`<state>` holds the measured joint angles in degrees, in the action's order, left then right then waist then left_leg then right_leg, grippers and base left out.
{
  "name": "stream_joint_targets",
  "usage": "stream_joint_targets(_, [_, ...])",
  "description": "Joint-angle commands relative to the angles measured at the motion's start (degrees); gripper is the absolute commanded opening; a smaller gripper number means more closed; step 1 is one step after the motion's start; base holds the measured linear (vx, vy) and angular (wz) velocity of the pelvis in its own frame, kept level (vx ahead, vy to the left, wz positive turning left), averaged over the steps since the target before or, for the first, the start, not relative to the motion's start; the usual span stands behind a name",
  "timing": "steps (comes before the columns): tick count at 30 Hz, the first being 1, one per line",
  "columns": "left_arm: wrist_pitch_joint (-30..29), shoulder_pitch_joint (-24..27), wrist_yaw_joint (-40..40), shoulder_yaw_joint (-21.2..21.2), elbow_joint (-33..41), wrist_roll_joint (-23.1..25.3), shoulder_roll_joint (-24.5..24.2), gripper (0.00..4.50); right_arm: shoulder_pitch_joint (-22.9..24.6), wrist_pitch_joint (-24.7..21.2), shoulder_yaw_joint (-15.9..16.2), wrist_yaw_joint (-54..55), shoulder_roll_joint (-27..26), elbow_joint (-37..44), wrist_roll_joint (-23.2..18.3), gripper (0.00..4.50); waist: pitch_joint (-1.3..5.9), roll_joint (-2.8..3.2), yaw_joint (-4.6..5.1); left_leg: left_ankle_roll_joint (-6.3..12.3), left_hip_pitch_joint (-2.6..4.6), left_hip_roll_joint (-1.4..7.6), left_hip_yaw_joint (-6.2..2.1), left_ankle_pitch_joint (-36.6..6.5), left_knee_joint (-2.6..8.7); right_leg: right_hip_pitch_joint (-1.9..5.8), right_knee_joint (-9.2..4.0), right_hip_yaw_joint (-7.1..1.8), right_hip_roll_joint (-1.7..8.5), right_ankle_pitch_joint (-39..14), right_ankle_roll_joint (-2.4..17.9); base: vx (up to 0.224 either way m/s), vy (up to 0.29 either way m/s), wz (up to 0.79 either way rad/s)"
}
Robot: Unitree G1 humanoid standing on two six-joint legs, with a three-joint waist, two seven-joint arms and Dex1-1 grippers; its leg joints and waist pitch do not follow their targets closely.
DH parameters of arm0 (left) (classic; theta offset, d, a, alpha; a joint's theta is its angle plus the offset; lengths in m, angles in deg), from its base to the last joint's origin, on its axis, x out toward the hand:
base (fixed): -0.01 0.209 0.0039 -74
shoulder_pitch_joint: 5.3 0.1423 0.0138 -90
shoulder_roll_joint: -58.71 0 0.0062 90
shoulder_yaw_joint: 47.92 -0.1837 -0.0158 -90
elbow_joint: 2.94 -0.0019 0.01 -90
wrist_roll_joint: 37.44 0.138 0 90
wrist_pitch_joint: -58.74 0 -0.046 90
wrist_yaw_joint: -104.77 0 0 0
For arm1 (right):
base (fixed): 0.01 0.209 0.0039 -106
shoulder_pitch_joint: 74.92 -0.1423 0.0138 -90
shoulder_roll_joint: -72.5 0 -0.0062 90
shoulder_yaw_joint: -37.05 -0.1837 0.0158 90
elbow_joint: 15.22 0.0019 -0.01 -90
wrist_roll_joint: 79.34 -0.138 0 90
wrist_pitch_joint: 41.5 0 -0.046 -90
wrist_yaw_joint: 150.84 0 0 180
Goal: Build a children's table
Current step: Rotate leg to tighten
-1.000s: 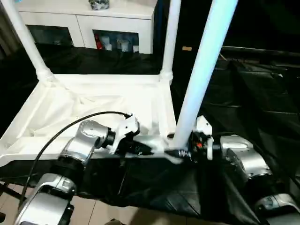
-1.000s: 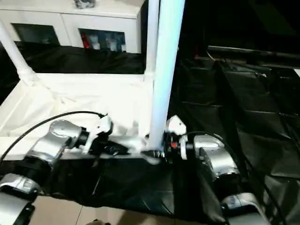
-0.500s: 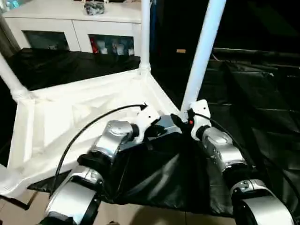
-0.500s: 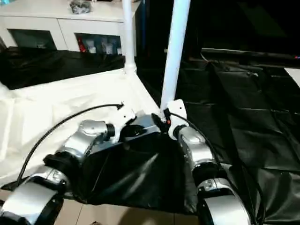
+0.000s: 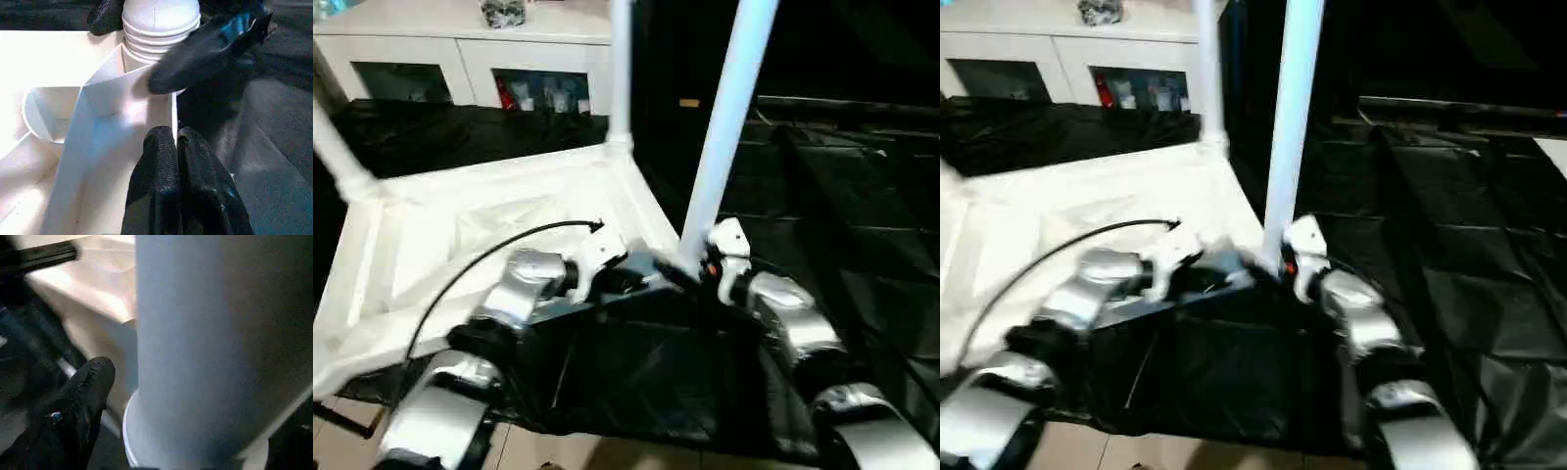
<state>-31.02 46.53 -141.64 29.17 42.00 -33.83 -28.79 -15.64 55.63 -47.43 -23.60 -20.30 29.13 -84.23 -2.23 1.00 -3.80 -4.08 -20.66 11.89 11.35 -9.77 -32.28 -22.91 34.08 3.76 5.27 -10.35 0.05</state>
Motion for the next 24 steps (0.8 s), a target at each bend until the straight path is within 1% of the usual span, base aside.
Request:
stream_joint_targets(1, [0.64, 0.48, -4.8, -1.84, 2.06, -2.33, 0.36, 0.0, 2.97, -0.51, 6.03, -9.86, 1.09, 2.86, 0.31, 3.95, 3.19, -0.69, -0.35, 5.02, 0.04, 1.56, -0.47, -12.59, 3.19, 2.74, -3.7, -2.0, 2.7, -9.41, 14.48, 0.0, 0.0, 0.0])
stream_joint_targets(2, [0.35, 0.58, -5.91, -1.92, 2.41, -2.54, -0.1, 0.0, 3.47, -0.14, 6.38, -11.46, 2.0, 3.78, 0.36, 3.95, 3.27, -0.65, -0.67, 5.39, 0.25, 1.63, -0.37, -12.41, 3.0, 2.64, -3.61, -2.05, 2.68, -8.29, 14.84, 0.0, 0.0, 0.0])
stream_joint_targets(4, [0.07, 0.76, -7.22, -2.07, 2.9, -2.83, -0.63, 0.0, 3.97, -0.46, 6.66, -13.41, 2.91, 4.89, 0.14, 3.95, 3.32, -0.69, -0.83, 5.92, 0.12, 1.65, -0.36, -11.93, 2.96, 2.7, -3.43, -2.06, 2.69, -6.97, 15.36, 0.0, 0.0, 0.0])
stream_joint_targets(6, [-1.39, 1.35, -11.09, -2.42, 4.46, -3.96, -2.0, 0.0, 5.42, -2.96, 7.34, -18.4, 5.04, 8.36, -1.48, 3.95, 3.18, -0.73, -1.19, 6.26, 0.13, 1.67, -0.3, -12.11, 2.96, 2.67, -3.52, -2.1, 2.74, -7.76, 15.29, 0.0, 0.0, 0.0])
stream_joint_targets(7, [-1.53, 1.46, -11.69, -2.44, 4.69, -4.12, -2.17, 0.0, 5.64, -3.48, 7.4, -19.13, 5.29, 8.93, -1.75, 3.95, 3.16, -0.73, -1.28, 6.16, 0.14, 1.69, -0.31, -12.42, 3.01, 2.61, -3.58, -2.11, 2.81, -8.59, 15.17, 0.0, 0.0, 0.0])
stream_joint_targets(8, [-1.99, 1.78, -13.31, -2.54, 5.36, -4.53, -2.61, 0.0, 6.13, -5.06, 7.59, -20.91, 5.9, 10.25, -2.35, 3.95, 3.1, -0.75, -1.39, 5.74, 0.24, 1.68, -0.34, -13.01, 3.1, 2.58, -3.74, -2.11, 2.82, -10.26, 14.82, 0.0, 0.0, 0.0])
stream_joint_targets(9, [-2.19, 1.88, -13.91, -2.59, 5.59, -4.6, -2.76, 0.0, 6.27, -5.62, 7.66, -21.5, 6.1, 10.63, -2.49, 3.8, 3.0, -0.72, -1.42, 5.24, 0.25, 1.74, -0.38, -13.74, 3.21, 2.49, -3.91, -2.13, 2.86, -11.82, 14.48, 0.0, 0.0, 0.0])
stream_joint_targets(10, [-2.47, 2.05, -14.74, -2.75, 5.95, -4.66, -3.0, 0.0, 6.39, -6.35, 7.8, -22.11, 6.34, 10.99, -2.58, 3.8, 2.98, -0.69, -1.48, 4.68, 0.37, 1.78, -0.39, -14.31, 3.27, 2.41, -4.06, -2.19, 2.9, -13.05, 14.08, 0.0, 0.0, 0.0])
stream_joint_targets(11, [-2.47, 2.05, -14.74, -2.75, 5.95, -4.66, -3.0, 0.0, 6.39, -6.35, 7.8, -22.11, 6.34, 10.99, -2.58, 3.8, 3.04, -0.71, -1.48, 4.47, 0.41, 1.79, -0.39, -14.36, 3.27, 2.4, -4.02, -2.21, 2.89, -13.03, 14.05, 0.0, 0.0, 0.0])
stream_joint_targets(12, [-2.74, 2.17, -15.27, -2.86, 6.22, -4.74, -3.14, 0.0, 6.43, -6.79, 7.85, -22.46, 6.47, 11.11, -2.64, 3.8, 3.0, -0.38, -1.45, 4.06, 0.37, 1.78, -0.47, -14.48, 3.35, 2.36, -4.0, -2.2, 2.87, -13.13, 14.05, 0.0, 0.0, 0.0])
stream_joint_targets(13, [-2.98, 2.27, -15.62, -2.94, 6.44, -4.81, -3.24, 0.0, 6.45, -7.28, 7.86, -22.79, 6.56, 11.19, -2.81, 3.7, 2.95, -0.49, -1.39, 3.9, 0.36, 1.75, -0.44, -14.71, 3.39, 2.36, -4.09, -2.19, 2.8, -13.32, 13.97, 0.0, 0.0, 0.0])
stream_joint_targets(14, [-3.1, 2.34, -15.78, -3.03, 6.58, -4.93, -3.33, 0.0, 6.55, -7.79, 7.9, -23.06, 6.67, 11.45, -3.11, 3.47, 3.0, -0.55, -1.42, 3.72, 0.48, 1.75, -0.44, -14.95, 3.37, 2.35, -4.06, -2.2, 2.81, -13.25, 14.02, 0.0, 0.0, 0.0])
stream_joint_targets(15, [-3.18, 2.39, -15.83, -3.1, 6.68, -5.04, -3.38, 0.0, 6.62, -8.01, 7.91, -23.14, 6.72, 11.63, -3.3, 3.42, 3.03, -0.59, -1.41, 3.65, 0.42, 1.72, -0.44, -14.73, 3.34, 2.4, -4.01, -2.21, 2.82, -12.92, 14.05, 0.0, 0.0, 0.0])
stream_joint_targets(17, [-3.09, 2.67, -15.28, -3.08, 6.92, -4.96, -3.28, 0.0, 6.85, -8.94, 7.74, -23.46, 6.51, 12.07, -3.65, 3.35, 3.07, -0.62, -1.45, 3.65, 0.36, 1.73, -0.46, -14.05, 3.32, 2.45, -3.93, -2.2, 2.87, -12.23, 14.13, 0.0, 0.0, 0.0])
stream_joint_targets(19, [-2.36, 2.73, -13.4, -2.95, 6.45, -4.44, -2.72, 0.0, 6.94, -9.88, 7.3, -22.92, 5.84, 11.87, -4.24, 3.07, 3.15, -0.62, -1.49, 3.86, 0.31, 1.69, -0.44, -13.39, 3.21, 2.49, -3.82, -2.18, 2.85, -11.36, 14.21, 0.0, 0.0, 0.0])
stream_joint_targets(21, [-2.11, 2.68, -11.9, -2.77, 6.11, -4.2, -2.25, 0.0, 6.94, -10.18, 6.85, -21.83, 5.26, 11.61, -4.4, 2.95, 3.13, -0.59, -1.57, 3.91, 0.35, 1.72, -0.43, -13.18, 3.21, 2.44, -3.83, -2.16, 2.82, -11.16, 14.26, 0.0, 0.0, 0.0])
stream_joint_targets(22, [-1.6, 2.34, -8.86, -2.33, 5.27, -3.38, -1.32, 0.0, 6.72, -10.0, 5.76, -18.82, 3.88, 10.55, -4.33, 2.89, 3.14, -0.58, -1.62, 3.8, 0.38, 1.73, -0.43, -13.31, 3.22, 2.41, -3.84, -2.15, 2.86, -11.36, 14.21, 0.0, 0.0, 0.0])
stream_joint_targets(23, [-1.34, 2.08, -6.98, -2.11, 4.7, -2.85, -0.81, 0.0, 6.54, -10.19, 5.17, -17.12, 3.09, 9.94, -4.26, 2.81, 3.01, -0.57, -1.57, 3.37, 0.42, 1.72, -0.44, -14.05, 3.3, 2.3, -4.0, -2.18, 2.9, -12.47, 13.96, 0.0, 0.0, 0.0])
stream_joint_targets(24, [-1.27, 1.7, -4.54, -1.97, 3.96, -2.13, -0.12, 0.0, 5.99, -8.99, 4.45, -13.06, 1.86, 8.25, -3.25, 2.81, 2.82, -0.75, -1.46, 2.78, 0.48, 1.68, -0.49, -15.42, 3.47, 2.27, -4.31, -2.14, 2.97, -15.34, 13.25, 0.0, 0.0, 0.0])
